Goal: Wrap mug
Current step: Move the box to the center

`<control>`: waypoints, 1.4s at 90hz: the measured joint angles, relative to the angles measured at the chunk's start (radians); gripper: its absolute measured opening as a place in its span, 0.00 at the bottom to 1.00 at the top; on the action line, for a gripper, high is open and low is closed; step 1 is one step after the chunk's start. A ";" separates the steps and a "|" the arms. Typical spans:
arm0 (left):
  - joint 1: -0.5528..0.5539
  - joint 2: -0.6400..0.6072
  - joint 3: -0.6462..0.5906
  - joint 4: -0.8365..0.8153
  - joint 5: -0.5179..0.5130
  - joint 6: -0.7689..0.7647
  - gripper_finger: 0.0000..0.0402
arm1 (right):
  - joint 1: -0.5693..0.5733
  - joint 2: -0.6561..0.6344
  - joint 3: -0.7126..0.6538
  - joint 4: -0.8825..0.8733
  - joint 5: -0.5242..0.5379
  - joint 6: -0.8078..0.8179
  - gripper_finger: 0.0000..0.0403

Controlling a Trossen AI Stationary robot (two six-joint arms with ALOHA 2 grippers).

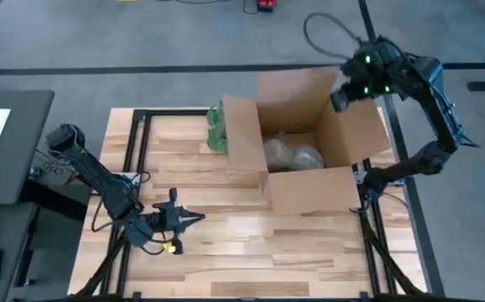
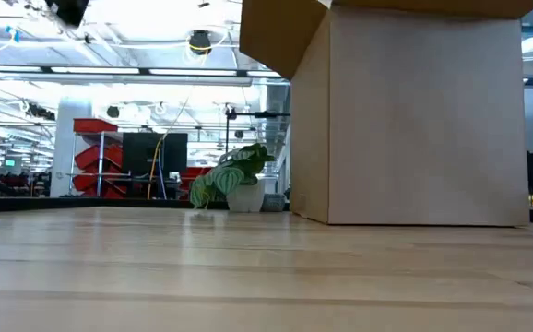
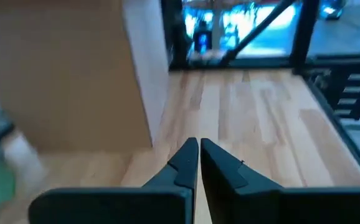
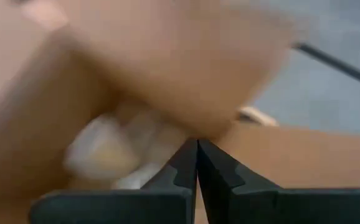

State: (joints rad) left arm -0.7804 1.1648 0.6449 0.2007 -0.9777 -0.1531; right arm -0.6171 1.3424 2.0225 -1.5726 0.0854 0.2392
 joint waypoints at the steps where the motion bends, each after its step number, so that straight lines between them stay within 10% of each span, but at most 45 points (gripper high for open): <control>1: 0.002 0.000 0.000 0.018 0.000 0.027 0.00 | 0.018 -0.008 -0.005 0.000 -0.003 0.006 0.00; 18: 0.070 0.000 0.066 0.217 0.014 0.498 0.00 | 0.416 -0.110 -0.101 0.003 -0.009 0.193 0.00; 60: 0.298 -0.001 0.319 -0.204 0.192 1.067 0.39 | 1.340 0.000 -0.416 0.194 0.321 0.747 0.00; 76: 0.355 0.037 0.325 -0.156 0.258 1.297 0.51 | 1.476 0.138 -0.422 0.388 0.369 0.777 0.00; 126: 0.523 0.379 0.364 0.305 -0.001 1.902 0.52 | 1.547 0.336 -0.422 0.695 0.368 0.801 0.00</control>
State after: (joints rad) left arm -0.2578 1.5438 1.0084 0.5055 -0.9782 1.7489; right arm 0.9298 1.6779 1.6009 -0.8774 0.4535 1.0401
